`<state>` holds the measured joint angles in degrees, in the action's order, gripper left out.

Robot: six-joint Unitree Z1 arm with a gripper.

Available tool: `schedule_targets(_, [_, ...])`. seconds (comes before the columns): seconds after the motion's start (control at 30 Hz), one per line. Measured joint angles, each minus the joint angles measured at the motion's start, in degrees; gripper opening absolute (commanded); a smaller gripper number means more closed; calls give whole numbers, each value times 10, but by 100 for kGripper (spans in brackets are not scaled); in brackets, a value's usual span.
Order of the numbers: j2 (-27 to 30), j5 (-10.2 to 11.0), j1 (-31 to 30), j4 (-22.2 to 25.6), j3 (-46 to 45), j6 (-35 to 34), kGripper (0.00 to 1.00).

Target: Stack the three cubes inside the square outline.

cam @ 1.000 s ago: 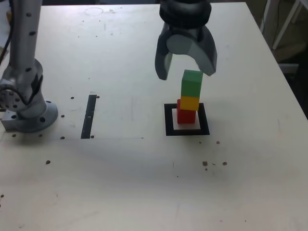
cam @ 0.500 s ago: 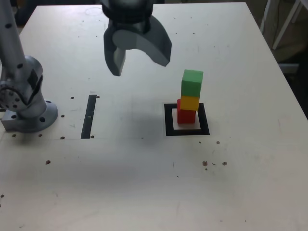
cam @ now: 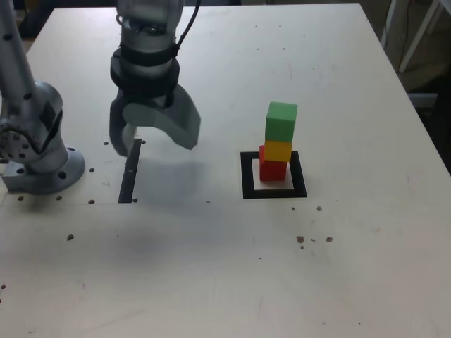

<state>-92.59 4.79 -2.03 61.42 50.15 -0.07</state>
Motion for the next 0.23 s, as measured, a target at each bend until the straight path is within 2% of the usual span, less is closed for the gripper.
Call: schedule_targets(0.23, [1,-6,0,-34,-47,-8,100])
